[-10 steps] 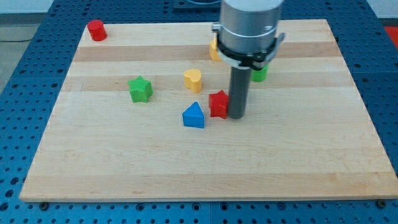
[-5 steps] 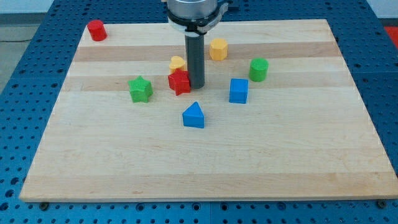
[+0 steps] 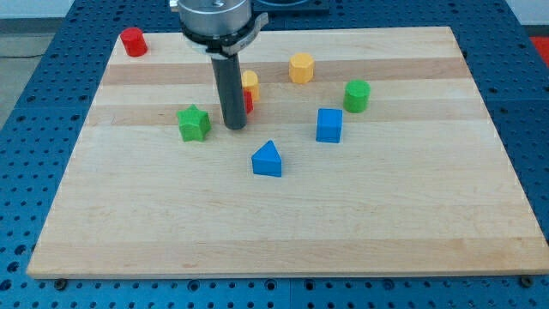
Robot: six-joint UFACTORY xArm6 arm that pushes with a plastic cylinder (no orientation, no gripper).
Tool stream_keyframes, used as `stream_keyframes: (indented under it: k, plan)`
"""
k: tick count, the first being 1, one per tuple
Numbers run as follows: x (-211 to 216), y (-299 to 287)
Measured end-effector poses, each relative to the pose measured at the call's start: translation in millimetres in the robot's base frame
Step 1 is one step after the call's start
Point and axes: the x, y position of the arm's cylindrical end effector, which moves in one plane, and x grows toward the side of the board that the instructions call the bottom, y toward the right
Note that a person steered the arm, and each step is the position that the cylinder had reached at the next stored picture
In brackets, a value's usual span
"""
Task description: Move the red star to the top center of the board
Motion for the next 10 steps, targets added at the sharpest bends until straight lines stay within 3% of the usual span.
stream_keyframes:
  k: [2, 7, 10]
  plan:
    - [-14.1, -15.5]
    - [-122.9, -1.2]
    - [-145.3, -24.1]
